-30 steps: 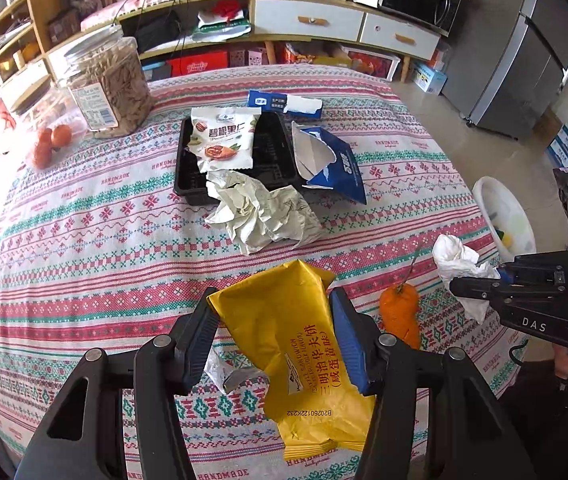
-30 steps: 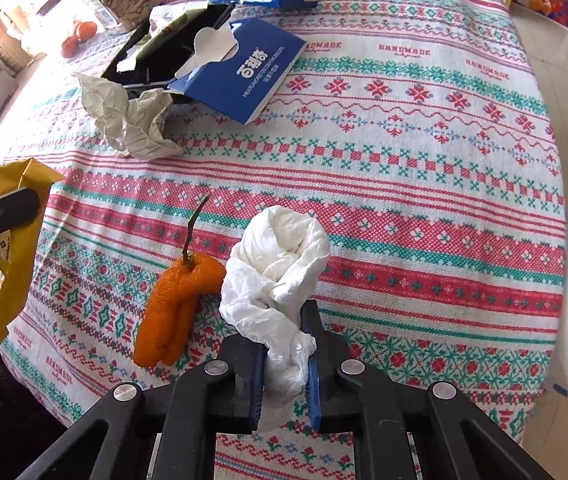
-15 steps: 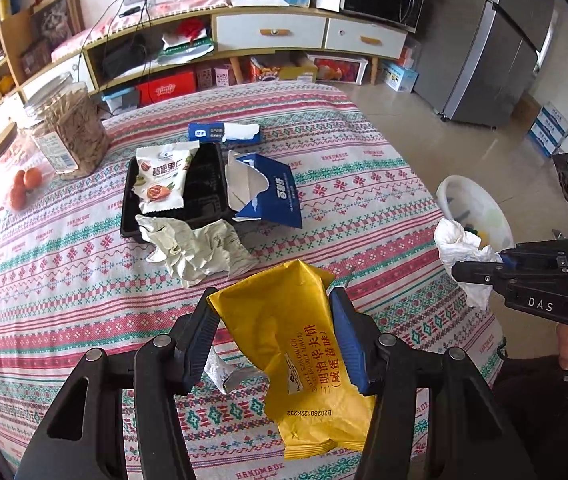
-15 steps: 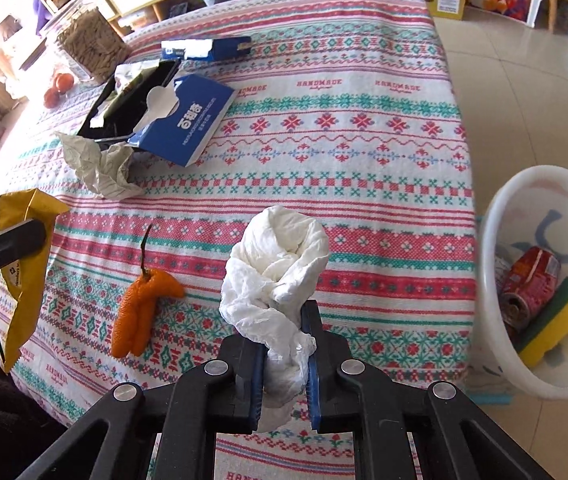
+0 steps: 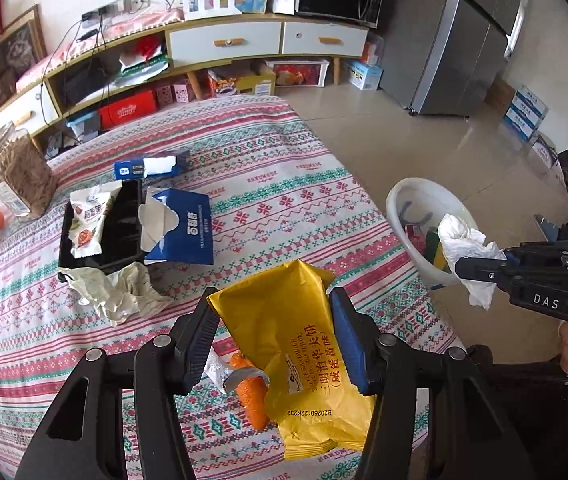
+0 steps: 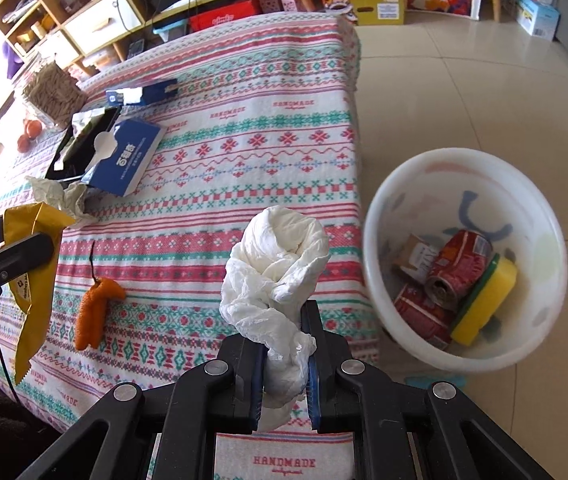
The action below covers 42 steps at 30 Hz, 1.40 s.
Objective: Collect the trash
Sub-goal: 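Grasp the white tissue with the right tool and lift it toward the bucket, then drop the yellow snack bag from the left tool while the right tool drops the tissue into the bucket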
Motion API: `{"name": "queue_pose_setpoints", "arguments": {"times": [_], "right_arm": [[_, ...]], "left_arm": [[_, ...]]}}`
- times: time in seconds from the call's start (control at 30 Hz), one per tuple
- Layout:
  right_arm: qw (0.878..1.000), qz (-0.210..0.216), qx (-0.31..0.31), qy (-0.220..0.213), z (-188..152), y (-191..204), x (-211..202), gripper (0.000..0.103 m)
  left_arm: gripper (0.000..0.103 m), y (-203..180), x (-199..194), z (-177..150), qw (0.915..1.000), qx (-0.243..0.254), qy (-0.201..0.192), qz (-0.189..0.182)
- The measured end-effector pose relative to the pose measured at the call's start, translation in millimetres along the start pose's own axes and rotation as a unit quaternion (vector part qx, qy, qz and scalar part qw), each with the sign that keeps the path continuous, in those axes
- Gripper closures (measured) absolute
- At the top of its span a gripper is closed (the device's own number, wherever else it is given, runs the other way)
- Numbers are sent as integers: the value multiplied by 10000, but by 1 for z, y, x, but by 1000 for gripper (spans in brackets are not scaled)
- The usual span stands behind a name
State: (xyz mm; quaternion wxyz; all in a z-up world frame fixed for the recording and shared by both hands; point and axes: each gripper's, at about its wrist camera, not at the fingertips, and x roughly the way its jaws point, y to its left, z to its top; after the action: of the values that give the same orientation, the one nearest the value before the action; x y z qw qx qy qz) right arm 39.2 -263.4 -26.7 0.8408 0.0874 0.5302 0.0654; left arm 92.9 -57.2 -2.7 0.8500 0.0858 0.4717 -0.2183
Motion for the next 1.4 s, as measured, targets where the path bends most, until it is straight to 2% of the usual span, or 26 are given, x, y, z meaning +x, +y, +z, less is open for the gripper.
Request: {"name": "queue_pose_setpoints", "arguments": {"times": [0.27,0.7,0.93,1.17,1.23,1.3,1.4], "right_arm": [[9991,-209,347,-119,-15,-46,-24,89],[9942,-647,840,-162,-30,-119,-41,88],[9926,-839,862,-180,-35,-139,-50,88],[9928,-865,797,-247,-35,-143,-55,88],[9929,-872,764,-254,-33,-142,-55,88],[9930,-874,745,-258,-32,-141,-54,88],[9931,-882,720,-263,-31,-139,-53,88]], "left_arm": [[45,-41,17,14,9996,265,-23,-39],[45,-124,69,43,9966,594,221,-526],[45,-158,92,64,9954,708,136,-629],[44,-173,107,75,9949,758,-57,-665],[28,-173,109,76,9959,721,-20,-548],[17,-172,110,75,9967,731,55,-335],[13,-169,105,69,9962,849,44,-166]]}}
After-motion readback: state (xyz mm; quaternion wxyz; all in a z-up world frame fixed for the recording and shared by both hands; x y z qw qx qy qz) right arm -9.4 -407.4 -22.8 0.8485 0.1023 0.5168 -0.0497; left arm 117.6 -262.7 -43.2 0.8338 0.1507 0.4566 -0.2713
